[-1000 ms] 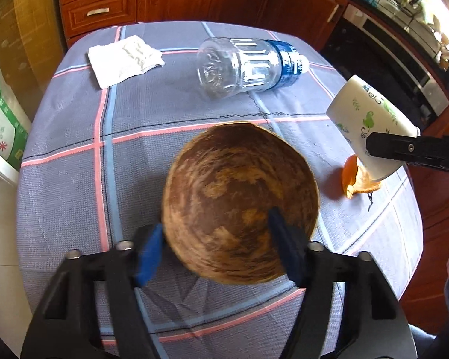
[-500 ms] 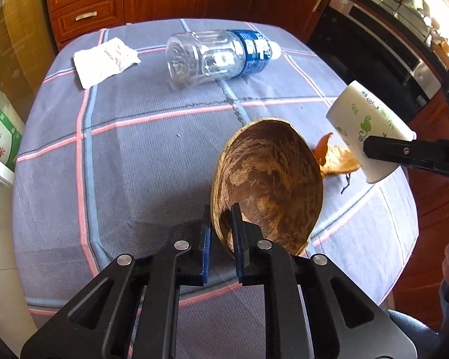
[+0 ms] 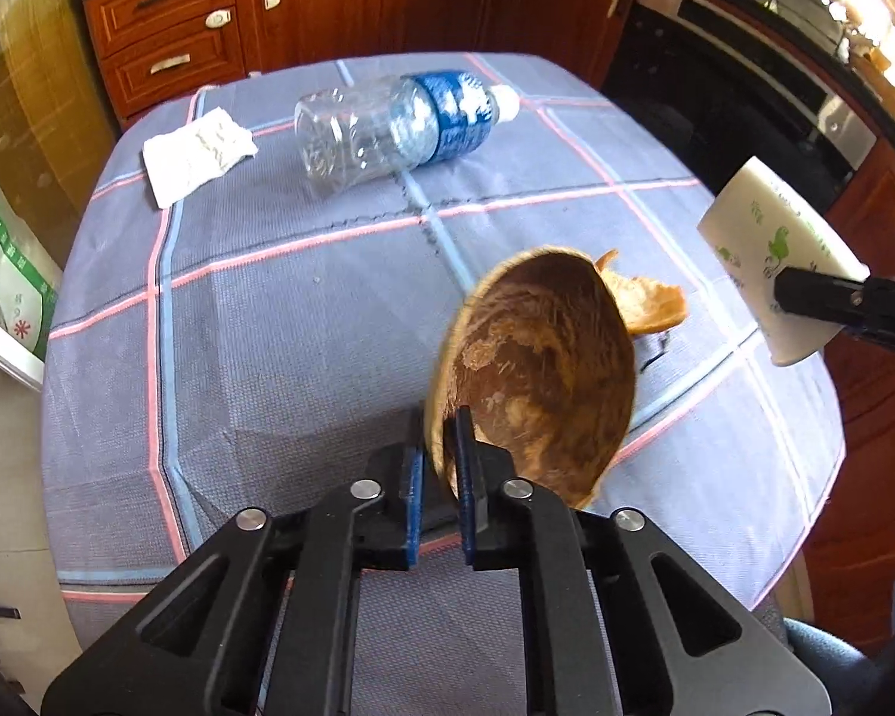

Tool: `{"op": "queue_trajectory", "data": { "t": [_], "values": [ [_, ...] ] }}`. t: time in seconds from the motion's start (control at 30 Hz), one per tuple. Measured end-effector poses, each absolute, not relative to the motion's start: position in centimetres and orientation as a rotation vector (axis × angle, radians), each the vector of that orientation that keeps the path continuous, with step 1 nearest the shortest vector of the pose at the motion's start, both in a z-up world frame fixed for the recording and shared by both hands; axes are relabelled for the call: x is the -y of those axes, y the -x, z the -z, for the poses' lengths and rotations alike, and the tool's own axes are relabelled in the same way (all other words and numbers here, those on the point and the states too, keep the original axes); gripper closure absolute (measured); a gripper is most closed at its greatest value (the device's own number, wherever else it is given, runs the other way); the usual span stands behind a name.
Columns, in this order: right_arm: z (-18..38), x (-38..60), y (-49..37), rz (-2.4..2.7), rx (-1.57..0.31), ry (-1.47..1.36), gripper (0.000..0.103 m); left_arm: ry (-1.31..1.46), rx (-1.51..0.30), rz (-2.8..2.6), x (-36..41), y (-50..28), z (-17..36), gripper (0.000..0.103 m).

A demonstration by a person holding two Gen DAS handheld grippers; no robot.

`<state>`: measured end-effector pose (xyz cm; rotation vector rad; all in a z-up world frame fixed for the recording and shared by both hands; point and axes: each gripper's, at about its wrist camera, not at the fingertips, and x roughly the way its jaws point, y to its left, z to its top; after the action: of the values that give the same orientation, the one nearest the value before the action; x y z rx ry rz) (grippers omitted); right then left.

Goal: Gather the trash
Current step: 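Lift the coconut bowl and paper cup and carry them over the teal bin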

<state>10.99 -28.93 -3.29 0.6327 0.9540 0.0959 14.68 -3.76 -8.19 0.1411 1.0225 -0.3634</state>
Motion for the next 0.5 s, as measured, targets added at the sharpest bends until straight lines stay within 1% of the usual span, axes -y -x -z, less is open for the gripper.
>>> {"op": "queue_trajectory", "data": {
  "t": [0.23, 0.33, 0.5],
  "values": [
    [3.0, 30.6, -8.9, -0.086, -0.916, -0.663, 0.096, -0.165, -0.962, 0.355, 5.0, -13.6, 5.4, 0.096],
    [2.4, 31.6, -8.0, -0.080, -0.889, -0.673, 0.096, -0.165, -0.922, 0.360, 5.4, -13.2, 3.4, 0.096],
    [1.4, 35.5, -6.0, -0.021, -0.824, -0.705, 0.096, -0.241, -0.872, 0.441, 9.3, -12.7, 0.2, 0.096]
  ]
}}
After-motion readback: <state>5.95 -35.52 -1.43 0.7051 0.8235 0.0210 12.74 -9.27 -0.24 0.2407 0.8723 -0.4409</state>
